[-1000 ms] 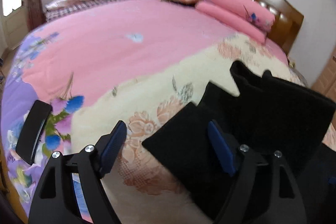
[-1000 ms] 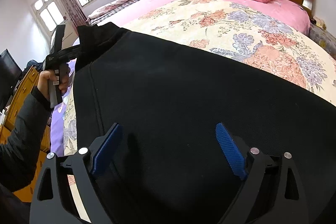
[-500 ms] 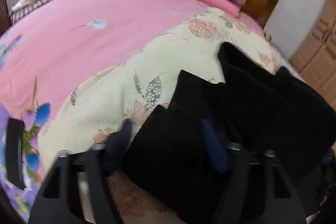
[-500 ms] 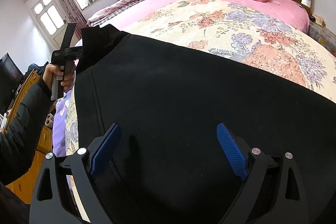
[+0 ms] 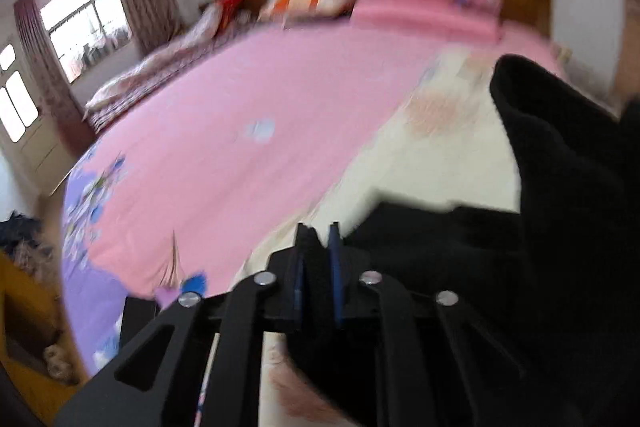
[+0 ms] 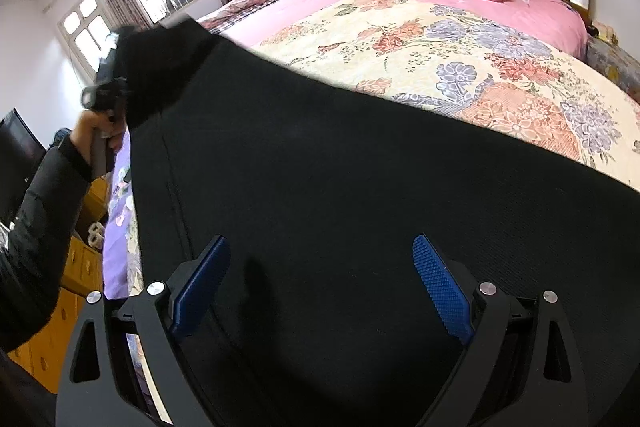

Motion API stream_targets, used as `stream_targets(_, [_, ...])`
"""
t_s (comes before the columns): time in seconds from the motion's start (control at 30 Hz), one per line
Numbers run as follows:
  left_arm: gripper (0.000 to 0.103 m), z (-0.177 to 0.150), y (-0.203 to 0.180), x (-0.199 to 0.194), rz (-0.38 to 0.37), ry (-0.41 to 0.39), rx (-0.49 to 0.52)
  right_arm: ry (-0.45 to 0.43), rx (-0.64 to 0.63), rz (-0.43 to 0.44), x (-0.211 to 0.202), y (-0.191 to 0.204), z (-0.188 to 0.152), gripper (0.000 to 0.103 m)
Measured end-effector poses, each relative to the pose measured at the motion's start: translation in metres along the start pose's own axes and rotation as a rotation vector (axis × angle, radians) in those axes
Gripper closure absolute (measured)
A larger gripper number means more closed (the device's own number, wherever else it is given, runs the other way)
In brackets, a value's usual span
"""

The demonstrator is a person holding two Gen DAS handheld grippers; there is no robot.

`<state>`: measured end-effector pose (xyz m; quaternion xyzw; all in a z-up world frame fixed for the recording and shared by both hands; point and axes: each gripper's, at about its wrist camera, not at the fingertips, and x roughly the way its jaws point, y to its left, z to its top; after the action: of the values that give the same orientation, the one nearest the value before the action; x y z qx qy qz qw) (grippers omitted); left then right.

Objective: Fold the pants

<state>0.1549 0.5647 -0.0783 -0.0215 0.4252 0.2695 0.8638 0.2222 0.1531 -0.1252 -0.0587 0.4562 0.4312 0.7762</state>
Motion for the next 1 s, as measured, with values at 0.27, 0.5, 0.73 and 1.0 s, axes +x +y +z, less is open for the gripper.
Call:
stream_targets(0.27, [0.06, -0.019, 0.039, -0.005, 0.086, -0.047, -0.206, 0.017, -0.016, 0.003, 0.003, 0.0, 0.0, 0.011])
stream_targets(0.5, [0.037, -0.026, 0.038, -0.113, -0.13, -0.285, -0.315, 0.011, -0.003, 0.019, 0.003, -0.002, 0.0, 0.01])
stream_targets(0.73, [0.043, -0.044, -0.053, -0.06, -0.301, -0.02, -0.093, 0.009, -0.003, 0.022, 0.0, -0.003, -0.001, 0.01])
stream_targets(1.0, [0.048, -0.059, -0.052, -0.069, -0.226, -0.016, -0.217, 0.037, -0.019, 0.007, -0.002, -0.003, 0.002, 0.01])
